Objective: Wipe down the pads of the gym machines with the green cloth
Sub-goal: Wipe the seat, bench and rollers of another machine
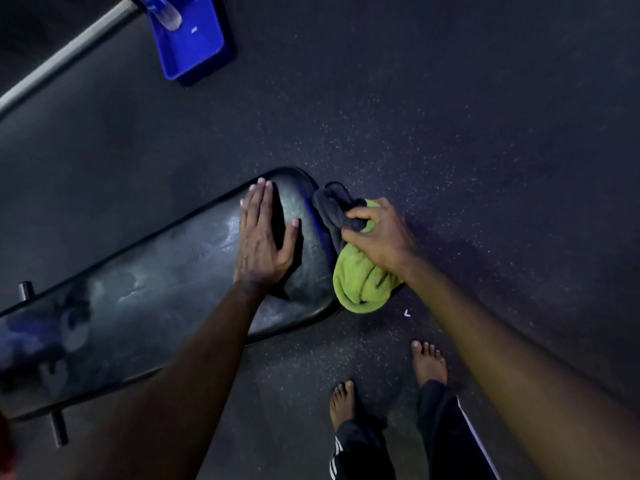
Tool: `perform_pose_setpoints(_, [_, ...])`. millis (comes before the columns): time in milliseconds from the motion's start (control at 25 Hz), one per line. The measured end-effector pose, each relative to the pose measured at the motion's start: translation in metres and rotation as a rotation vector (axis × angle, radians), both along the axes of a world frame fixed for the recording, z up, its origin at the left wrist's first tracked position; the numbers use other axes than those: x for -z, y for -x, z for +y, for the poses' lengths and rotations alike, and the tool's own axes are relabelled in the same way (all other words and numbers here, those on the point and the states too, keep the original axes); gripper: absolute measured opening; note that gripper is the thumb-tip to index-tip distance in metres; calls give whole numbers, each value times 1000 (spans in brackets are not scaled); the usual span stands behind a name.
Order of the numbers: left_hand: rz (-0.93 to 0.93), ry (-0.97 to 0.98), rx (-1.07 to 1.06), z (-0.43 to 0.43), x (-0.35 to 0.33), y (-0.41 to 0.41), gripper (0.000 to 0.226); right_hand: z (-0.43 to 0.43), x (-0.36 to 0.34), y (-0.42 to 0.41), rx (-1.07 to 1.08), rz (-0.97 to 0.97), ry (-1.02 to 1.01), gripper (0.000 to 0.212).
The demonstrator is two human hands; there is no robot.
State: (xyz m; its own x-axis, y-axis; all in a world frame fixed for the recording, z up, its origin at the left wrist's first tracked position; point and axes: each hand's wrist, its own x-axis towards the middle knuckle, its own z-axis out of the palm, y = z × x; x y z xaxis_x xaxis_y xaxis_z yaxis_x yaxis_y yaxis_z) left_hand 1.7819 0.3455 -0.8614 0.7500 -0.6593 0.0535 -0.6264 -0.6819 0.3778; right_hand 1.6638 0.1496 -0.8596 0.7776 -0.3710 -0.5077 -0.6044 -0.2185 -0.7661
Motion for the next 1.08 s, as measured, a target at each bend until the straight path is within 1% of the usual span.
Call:
perform_pose_setpoints(80, [13,-16,-56,0,0,1,70,-4,0,-8,-2,-2,9,42])
perform_pose_setpoints(280, [8,-15,-42,1,3,-2,70,-13,0,-47,-1,-60,19,40])
perform_pose_setpoints(440, [26,-30,-43,4,5,-2,70,-24,6,-42,-149,-20,13,40])
perform_pose_setpoints(600, [64,-48,-35,4,5,-2,71,-28,-3,-80,-123,-103,72,36])
perform_pose_setpoints(680, [69,-46,-25,5,5,-4,72,-28,-12,-103,-154,-116,124,33])
perform_pose_setpoints(840, [96,-7,-39,2,5,-6,72,-29,-21,-111,-176,-73,126,32])
perform_pose_setpoints(960, [111,-2,-35,5,3,-6,72,-30,-21,-111,-241,-35,131,31])
perform_pose_setpoints(1080, [182,34,-79,3,-3,-9,68,-40,-34,-118,-302,4,138,33])
